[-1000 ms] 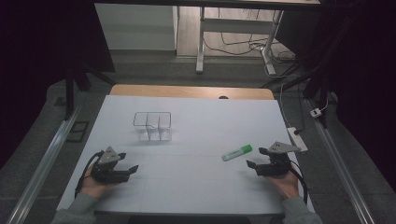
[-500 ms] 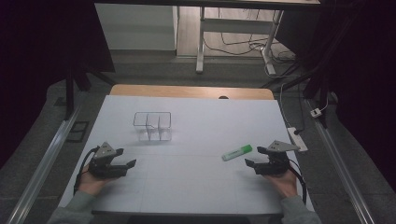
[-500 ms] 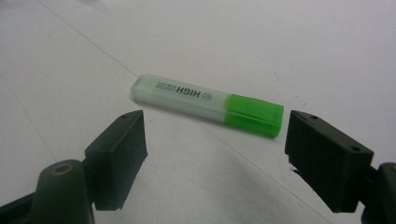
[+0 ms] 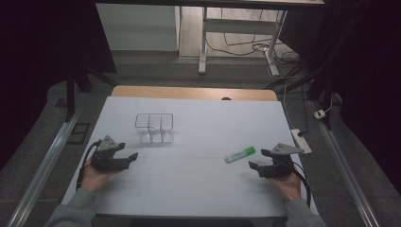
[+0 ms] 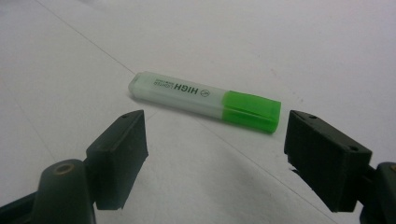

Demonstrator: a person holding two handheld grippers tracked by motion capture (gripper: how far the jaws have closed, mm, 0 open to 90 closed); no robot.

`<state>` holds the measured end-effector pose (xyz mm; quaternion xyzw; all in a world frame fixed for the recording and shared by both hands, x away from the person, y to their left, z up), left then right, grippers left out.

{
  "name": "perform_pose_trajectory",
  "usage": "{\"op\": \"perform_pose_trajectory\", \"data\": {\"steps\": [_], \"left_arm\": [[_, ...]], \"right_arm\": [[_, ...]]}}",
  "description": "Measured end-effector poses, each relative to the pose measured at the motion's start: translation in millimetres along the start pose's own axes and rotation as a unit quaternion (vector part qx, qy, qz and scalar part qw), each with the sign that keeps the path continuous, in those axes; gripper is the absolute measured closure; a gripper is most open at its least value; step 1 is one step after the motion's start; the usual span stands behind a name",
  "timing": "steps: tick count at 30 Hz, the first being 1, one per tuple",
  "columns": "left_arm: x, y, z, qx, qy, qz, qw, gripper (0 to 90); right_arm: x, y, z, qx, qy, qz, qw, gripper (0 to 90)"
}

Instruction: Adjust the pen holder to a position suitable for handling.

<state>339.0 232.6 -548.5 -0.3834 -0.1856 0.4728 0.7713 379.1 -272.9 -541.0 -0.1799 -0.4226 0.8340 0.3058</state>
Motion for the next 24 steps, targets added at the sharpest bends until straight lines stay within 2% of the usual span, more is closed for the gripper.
{"op": "perform_pose_trajectory", "data": {"steps": [5,11,17,18,19,21,22,23,24], "left_arm": [[9.1,-9.5,-5.9,0.0,-0.011,0.003,0.9999,31.0],[21.7,-18.1,-20.8,0.008,-0.019,0.01,0.9997,33.0],[27.2,-25.7,-27.9,0.01,-0.023,0.009,0.9996,37.1],[29.1,-27.1,-29.4,0.011,-0.024,0.01,0.9996,38.4],[31.4,-28.2,-31.1,0.01,-0.025,0.01,0.9996,44.6],[35.6,-30.0,-34.2,0.007,-0.029,0.014,0.9995,47.8],[37.4,-30.4,-35.5,0.006,-0.028,0.016,0.9995,55.7],[39.1,-30.7,-37.1,0.009,-0.027,0.018,0.9994,55.7],[40.8,-31.1,-38.4,0.01,-0.027,0.017,0.9994,59.4]], "right_arm": [[-0.4,-0.2,0.5,-0.004,0.003,-0.001,1.0,20.6],[-0.6,-0.1,0.7,-0.003,0.001,0.001,1.0,20.7],[-0.3,0.0,-0.2,-0.005,0.0,-0.001,1.0,20.7],[-0.3,0.1,-0.2,-0.005,0.0,-0.001,1.0,20.7],[-0.1,0.2,-0.2,-0.004,0.0,0.0,1.0,20.7],[-0.1,0.3,-0.1,-0.002,0.001,0.001,1.0,20.7],[-0.1,0.5,-0.3,-0.001,0.001,0.001,1.0,20.8],[-0.1,0.5,-0.3,-0.001,0.001,0.001,1.0,20.8],[-0.3,0.7,-0.4,0.0,0.001,0.001,1.0,20.9]]}}
Point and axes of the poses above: each handheld gripper's, and its own axes: z roughly backward along the jaws, y roughly out of its underside, x roughly to its left, the point moved 6 cm from there along -z, roughly forward along the jaws, and after that the axes turned 4 degrees about z, right-handed, at the moved point
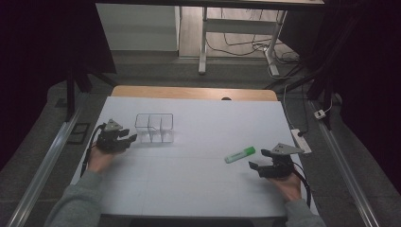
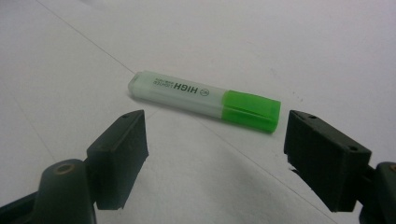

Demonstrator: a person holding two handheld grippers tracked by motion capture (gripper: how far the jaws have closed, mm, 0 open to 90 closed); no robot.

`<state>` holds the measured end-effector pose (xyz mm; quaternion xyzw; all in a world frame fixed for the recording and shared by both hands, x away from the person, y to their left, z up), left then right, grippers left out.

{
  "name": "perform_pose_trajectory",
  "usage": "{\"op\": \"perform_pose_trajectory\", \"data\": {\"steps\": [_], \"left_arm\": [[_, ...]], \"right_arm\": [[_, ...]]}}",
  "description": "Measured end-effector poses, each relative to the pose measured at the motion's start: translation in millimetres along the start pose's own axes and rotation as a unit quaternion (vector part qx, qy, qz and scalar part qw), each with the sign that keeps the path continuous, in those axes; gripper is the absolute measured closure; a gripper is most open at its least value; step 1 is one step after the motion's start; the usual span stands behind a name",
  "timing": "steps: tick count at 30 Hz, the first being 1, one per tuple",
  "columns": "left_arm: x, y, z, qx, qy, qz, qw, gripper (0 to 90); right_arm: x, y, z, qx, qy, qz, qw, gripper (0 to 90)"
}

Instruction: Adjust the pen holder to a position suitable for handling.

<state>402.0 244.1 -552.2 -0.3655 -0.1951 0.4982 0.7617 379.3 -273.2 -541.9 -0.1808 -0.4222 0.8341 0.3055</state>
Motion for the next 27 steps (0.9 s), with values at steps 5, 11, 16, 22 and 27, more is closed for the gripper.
{"op": "perform_pose_trajectory", "data": {"steps": [5,11,16,22,27], "left_arm": [[5.5,-2.8,-5.4,-0.003,0.004,0.007,1.0,82.4],[6.9,-6.2,-11.5,-0.001,0.006,0.005,1.0,88.9],[5.6,-6.8,-18.4,0.003,0.006,0.006,1.0,89.0],[3.5,-7.4,-24.1,0.007,0.01,0.005,0.9999,88.9],[4.6,-8.8,-27.3,0.008,0.009,0.01,0.9999,88.9]], "right_arm": [[0.0,0.8,0.0,0.001,0.001,0.0,1.0,20.9],[-0.1,1.5,0.0,0.004,0.003,0.0,1.0,20.9],[0.2,1.4,0.2,0.003,0.002,0.001,1.0,20.9],[0.2,1.2,0.5,0.001,0.005,0.001,1.0,21.1],[-0.2,1.5,0.1,0.002,0.005,0.001,1.0,21.1]]}}
Point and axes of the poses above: each handheld gripper's, and its own axes: z roughly backward along the jaws, y roughly out of its underside, x roughly to its left, the point moved 6 cm from there along -z, roughly forward along the jaws, and after that the axes turned 4 degrees about z, right-handed, at the moved point
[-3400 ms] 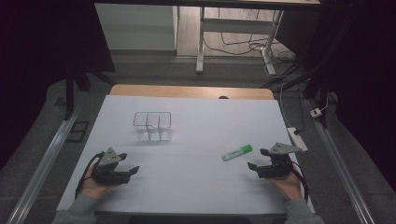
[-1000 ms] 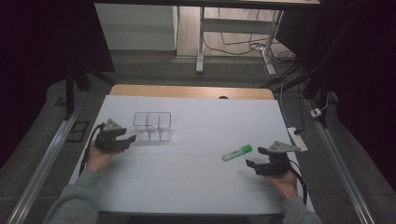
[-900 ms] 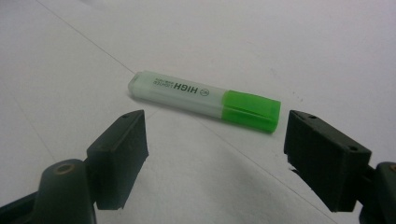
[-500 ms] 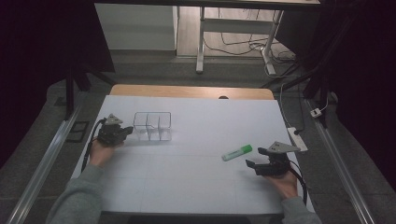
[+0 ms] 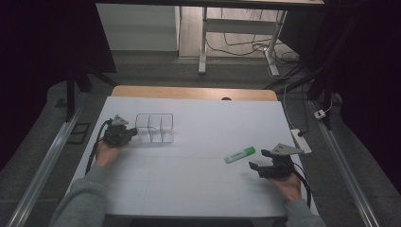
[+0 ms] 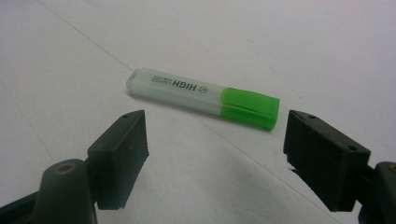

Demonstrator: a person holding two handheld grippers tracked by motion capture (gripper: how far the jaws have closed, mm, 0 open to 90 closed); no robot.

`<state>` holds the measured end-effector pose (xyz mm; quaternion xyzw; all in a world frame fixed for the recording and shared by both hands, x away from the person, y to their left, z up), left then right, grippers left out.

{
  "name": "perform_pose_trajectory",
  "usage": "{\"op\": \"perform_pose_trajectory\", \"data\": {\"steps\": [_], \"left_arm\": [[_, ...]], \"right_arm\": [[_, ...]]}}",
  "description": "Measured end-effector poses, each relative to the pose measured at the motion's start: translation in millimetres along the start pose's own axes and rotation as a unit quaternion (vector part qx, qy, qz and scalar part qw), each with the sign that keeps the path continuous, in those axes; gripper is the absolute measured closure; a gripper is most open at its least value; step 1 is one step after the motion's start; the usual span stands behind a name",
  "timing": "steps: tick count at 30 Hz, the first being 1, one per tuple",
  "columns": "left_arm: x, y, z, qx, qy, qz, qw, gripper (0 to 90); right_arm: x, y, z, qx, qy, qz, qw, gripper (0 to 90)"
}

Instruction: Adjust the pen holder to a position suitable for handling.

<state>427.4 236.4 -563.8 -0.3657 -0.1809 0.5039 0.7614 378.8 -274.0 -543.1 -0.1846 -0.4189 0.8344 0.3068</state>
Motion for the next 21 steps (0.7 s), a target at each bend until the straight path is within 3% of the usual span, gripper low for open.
{"op": "perform_pose_trajectory", "data": {"steps": [6,21], "left_arm": [[-0.6,-0.5,-2.1,0.001,0.002,0.005,1.0,89.0],[-9.3,-7.9,-10.3,0.002,0.008,-0.007,0.9999,88.9]], "right_arm": [[0.2,0.2,0.0,-0.001,-0.002,0.0,1.0,21.1],[0.5,0.7,-1.1,0.001,-0.001,-0.001,1.0,21.1]]}}
Point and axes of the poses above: each handheld gripper's, and its own axes: z roughly backward along the jaws, y roughly out of its underside, x roughly to its left, the point moved 6 cm from there along -z, roughly forward along the jaws, and after that the axes turned 4 degrees about z, right-handed, at the moved point
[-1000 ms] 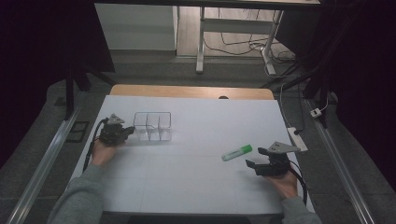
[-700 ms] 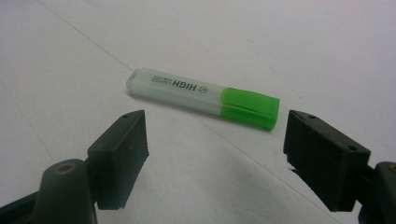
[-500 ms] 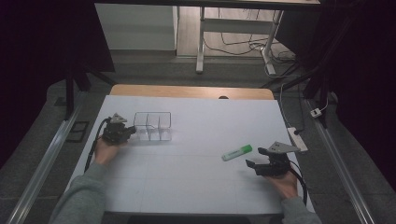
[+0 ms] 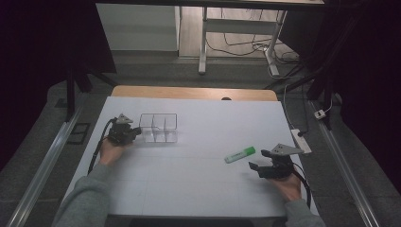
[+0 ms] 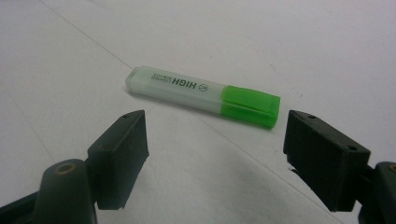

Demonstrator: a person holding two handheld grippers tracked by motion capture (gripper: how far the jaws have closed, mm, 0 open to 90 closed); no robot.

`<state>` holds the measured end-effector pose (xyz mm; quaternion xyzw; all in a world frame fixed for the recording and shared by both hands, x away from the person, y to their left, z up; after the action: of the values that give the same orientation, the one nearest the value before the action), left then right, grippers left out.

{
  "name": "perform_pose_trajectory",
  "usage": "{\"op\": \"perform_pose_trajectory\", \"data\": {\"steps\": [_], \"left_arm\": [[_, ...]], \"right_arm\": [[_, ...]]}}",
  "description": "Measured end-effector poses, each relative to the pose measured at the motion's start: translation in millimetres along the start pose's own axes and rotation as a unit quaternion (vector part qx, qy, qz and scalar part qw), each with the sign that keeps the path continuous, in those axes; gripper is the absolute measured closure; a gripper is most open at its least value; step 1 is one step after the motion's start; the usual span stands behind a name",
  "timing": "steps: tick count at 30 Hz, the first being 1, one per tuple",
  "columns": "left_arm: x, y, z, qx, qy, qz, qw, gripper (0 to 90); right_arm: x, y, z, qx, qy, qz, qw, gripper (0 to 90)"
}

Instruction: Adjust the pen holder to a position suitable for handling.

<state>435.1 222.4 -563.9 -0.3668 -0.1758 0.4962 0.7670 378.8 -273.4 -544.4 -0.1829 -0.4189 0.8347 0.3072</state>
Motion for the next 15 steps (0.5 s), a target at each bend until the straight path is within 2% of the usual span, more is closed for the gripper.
{"op": "perform_pose_trajectory", "data": {"steps": [15], "left_arm": [[-13.8,-7.6,-6.7,-0.001,0.011,-0.009,0.9999,88.9]], "right_arm": [[0.1,0.2,-0.2,0.001,0.0,0.001,1.0,21.2]]}}
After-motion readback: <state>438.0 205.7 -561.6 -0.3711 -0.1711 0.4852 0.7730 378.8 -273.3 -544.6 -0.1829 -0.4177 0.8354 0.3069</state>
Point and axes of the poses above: each handheld gripper's, and its own axes: z roughly backward along the jaws, y roughly out of its underside, x roughly to its left, the point moved 6 cm from there along -z, roughly forward along the jaws, and after that the axes turned 4 degrees about z, right-handed, at the moved point
